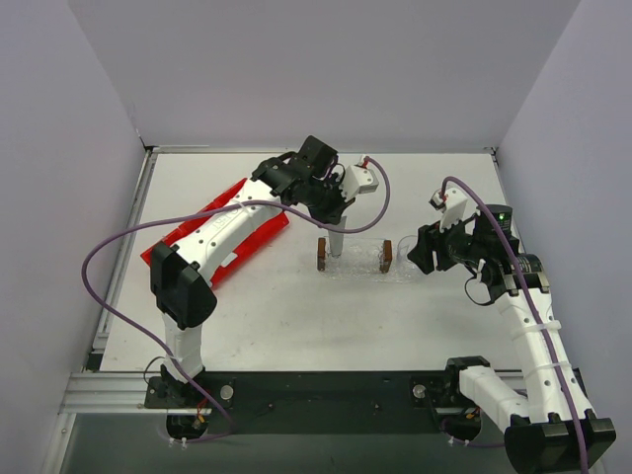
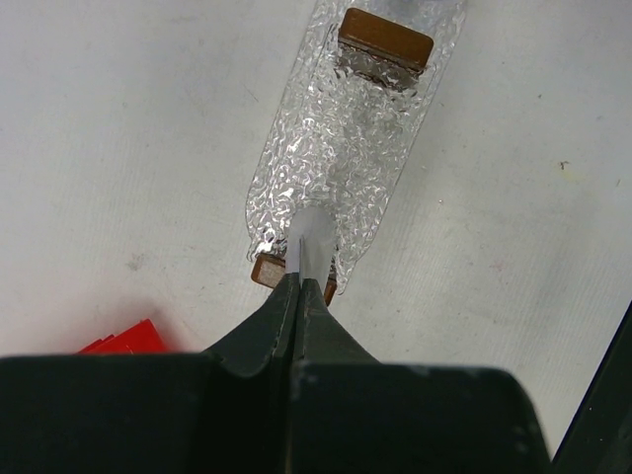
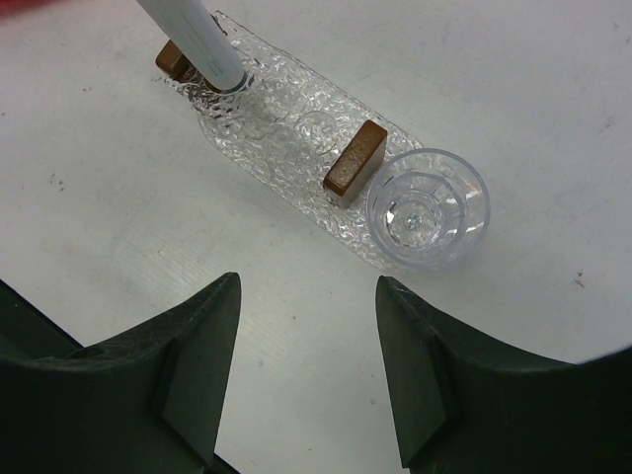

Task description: Prepare toiletry sets of a toothbrush and toothpaste on the tray

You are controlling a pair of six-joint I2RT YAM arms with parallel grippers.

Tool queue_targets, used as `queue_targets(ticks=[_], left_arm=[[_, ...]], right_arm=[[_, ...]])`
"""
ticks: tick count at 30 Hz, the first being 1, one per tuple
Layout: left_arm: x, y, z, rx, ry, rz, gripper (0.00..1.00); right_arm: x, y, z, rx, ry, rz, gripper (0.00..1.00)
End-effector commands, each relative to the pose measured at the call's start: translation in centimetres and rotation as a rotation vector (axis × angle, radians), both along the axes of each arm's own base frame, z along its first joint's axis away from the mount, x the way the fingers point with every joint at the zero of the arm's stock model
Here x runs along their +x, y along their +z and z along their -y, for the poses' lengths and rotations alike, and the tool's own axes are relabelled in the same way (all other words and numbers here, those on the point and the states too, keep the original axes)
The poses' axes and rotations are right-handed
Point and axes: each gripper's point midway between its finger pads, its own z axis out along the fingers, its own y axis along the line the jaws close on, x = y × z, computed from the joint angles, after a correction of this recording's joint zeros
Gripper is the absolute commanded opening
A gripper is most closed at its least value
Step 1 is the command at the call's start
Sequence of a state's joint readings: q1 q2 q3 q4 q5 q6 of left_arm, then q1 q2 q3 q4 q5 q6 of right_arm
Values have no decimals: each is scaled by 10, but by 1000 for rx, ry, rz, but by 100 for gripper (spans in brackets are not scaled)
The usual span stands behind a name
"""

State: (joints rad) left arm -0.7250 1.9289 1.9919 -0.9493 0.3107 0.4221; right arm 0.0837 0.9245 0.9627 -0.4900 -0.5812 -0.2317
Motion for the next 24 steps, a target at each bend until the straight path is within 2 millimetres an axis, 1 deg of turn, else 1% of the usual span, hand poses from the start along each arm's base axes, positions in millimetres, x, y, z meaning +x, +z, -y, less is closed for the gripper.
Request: queue_targets(ticks=[1, 7, 24], left_arm=[[4, 19, 11, -69, -10, 47, 0], [4, 19, 12, -73, -13, 43, 0], [4, 9, 14, -61, -15, 25, 0]], right_arm=[[-1, 6, -2, 25, 5, 22, 52], [-1, 6, -2, 27, 4, 21, 52], [-1, 5, -2, 30, 4, 14, 52]])
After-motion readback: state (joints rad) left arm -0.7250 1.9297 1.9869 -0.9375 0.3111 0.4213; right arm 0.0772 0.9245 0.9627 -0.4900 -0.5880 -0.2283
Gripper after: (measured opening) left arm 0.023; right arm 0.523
